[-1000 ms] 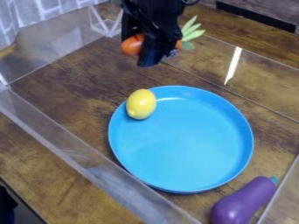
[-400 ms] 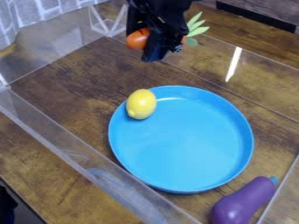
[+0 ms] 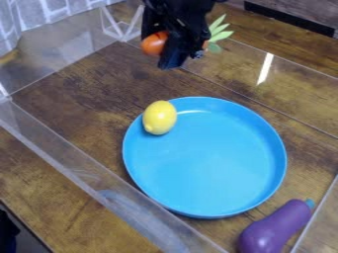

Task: Move the carrot to the left side

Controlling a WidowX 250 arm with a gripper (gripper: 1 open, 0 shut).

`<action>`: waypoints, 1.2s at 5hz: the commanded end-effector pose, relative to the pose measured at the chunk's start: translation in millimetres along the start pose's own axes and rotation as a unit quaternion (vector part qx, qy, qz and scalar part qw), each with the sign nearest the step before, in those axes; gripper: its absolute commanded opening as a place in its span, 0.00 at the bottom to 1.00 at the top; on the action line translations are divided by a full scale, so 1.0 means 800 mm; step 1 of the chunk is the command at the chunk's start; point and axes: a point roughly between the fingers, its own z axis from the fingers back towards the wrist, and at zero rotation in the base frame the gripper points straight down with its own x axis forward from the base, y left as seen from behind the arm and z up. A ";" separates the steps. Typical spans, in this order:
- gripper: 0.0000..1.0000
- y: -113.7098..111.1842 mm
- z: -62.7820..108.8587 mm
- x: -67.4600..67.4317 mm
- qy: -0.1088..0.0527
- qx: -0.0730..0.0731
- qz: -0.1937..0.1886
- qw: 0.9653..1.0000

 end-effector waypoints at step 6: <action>0.00 0.093 -0.088 -0.026 0.069 0.012 0.070 0.995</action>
